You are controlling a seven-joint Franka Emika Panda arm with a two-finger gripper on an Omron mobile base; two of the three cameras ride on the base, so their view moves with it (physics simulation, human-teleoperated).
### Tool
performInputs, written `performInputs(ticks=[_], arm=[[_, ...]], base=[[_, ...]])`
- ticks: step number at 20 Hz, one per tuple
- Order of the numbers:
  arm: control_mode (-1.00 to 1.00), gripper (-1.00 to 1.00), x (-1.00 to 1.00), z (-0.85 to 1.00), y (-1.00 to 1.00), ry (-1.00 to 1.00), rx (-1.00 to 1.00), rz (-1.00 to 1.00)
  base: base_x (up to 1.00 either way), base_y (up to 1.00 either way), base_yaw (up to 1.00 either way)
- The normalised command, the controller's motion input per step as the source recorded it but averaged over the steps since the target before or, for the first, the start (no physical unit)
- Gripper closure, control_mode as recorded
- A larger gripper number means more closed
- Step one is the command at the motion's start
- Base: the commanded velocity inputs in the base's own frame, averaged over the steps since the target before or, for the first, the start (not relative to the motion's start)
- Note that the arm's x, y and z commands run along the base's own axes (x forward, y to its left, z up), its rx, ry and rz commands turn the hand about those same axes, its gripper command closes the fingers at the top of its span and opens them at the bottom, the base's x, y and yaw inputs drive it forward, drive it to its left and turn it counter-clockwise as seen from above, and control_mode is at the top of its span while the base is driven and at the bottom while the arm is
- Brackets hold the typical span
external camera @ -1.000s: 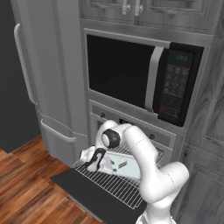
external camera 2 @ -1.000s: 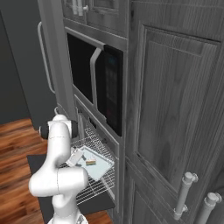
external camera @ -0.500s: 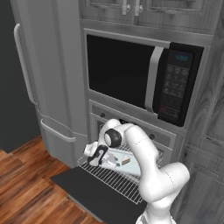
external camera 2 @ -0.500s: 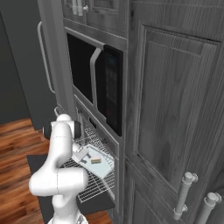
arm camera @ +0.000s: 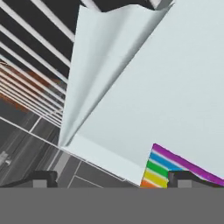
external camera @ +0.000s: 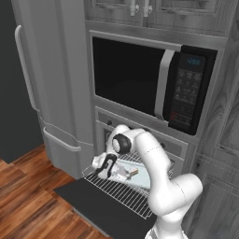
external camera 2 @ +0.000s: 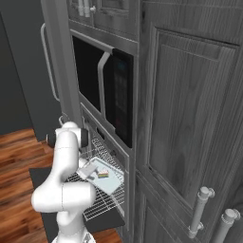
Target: Take the baked cake out of the oven and place it on the plate for cooling. Then close the oven door.
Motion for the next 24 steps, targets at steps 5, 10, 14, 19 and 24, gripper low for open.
performInputs(ticks=[5,10,14,19,24], arm=[[-1.0,-1.0,0.03,0.08,-0.19,0.02,0.0,0.0],[-1.0,-1.0,0.0,0.0,-0.01,0.07,0.0,0.03],[-1.0,-1.0,0.0,0.14,-0.13,0.06,0.0,0.05],[-1.0,-1.0,-0.08,0.13,-0.19,0.09,0.0,0.11],[-1.0,-1.0,-0.39,0.04,-0.06,0.07,0.01,0.09]], base=[[0.0,0.0,0.0],[0.0,0.0,0.0],[0.0,0.0,0.0],[0.0,0.0,0.0],[0.0,0.0,0.0]])
